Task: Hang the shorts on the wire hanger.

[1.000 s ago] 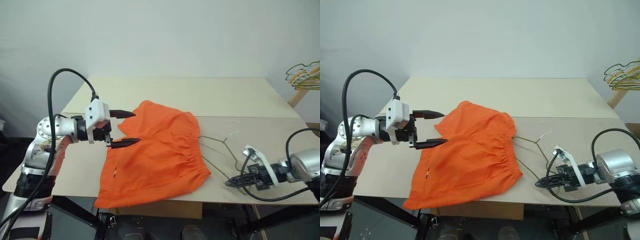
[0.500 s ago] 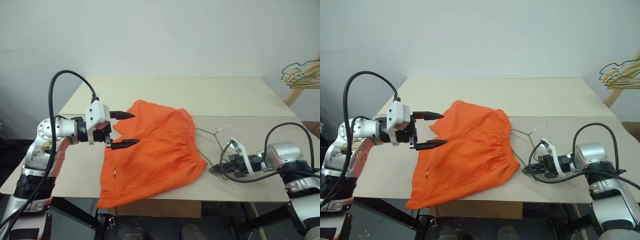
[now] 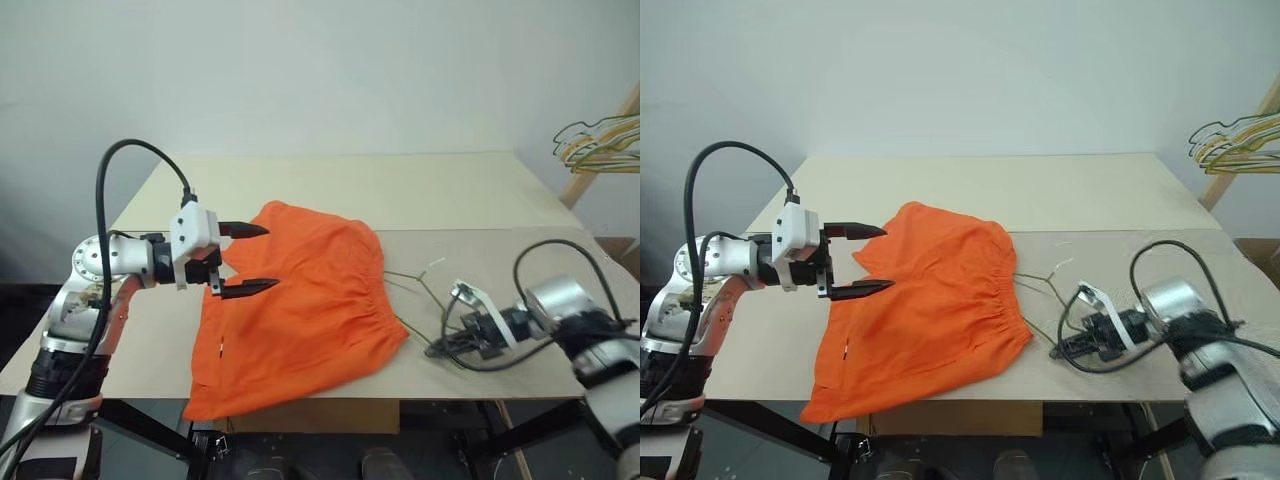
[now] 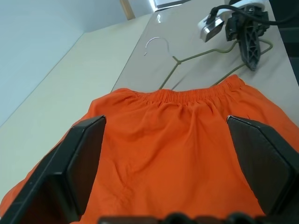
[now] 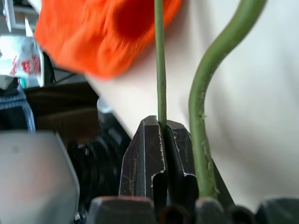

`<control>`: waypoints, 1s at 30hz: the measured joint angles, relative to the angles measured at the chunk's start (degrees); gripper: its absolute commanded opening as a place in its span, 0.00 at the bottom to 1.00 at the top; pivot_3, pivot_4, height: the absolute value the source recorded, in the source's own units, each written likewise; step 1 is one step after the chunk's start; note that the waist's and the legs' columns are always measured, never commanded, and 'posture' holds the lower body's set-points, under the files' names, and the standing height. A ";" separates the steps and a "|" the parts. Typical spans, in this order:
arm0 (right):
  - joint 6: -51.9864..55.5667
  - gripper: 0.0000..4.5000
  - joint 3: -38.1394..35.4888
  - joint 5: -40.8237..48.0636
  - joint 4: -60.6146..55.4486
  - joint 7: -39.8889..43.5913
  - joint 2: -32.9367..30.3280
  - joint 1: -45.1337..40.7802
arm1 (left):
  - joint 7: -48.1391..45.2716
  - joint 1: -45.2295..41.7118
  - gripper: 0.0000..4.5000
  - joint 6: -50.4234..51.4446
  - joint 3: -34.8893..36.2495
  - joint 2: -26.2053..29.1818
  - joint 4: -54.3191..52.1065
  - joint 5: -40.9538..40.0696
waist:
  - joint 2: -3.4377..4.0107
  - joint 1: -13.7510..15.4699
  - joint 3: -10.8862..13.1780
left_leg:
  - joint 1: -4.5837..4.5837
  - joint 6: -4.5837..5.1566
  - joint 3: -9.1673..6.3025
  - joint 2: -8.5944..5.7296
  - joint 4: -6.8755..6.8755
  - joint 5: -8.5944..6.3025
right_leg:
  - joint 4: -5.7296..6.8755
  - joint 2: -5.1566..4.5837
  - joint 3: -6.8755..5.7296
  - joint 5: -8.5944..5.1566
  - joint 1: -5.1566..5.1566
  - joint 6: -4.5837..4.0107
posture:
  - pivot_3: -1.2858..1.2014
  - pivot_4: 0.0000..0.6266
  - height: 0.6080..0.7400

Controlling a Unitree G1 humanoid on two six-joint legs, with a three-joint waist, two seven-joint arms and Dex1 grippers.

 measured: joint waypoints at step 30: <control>-16.81 0.00 -14.83 -15.88 28.00 -3.78 13.02 -12.74 | 1.06 3.13 1.00 -0.60 1.12 1.09 -2.09 -0.04 | 0.01 0.25 0.00 | -0.03 -0.07 -0.03 -0.05 -0.01 0.04 | 0.10 0.02 0.03 0.01 -0.34 -0.01 | 0.51 0.00 1.00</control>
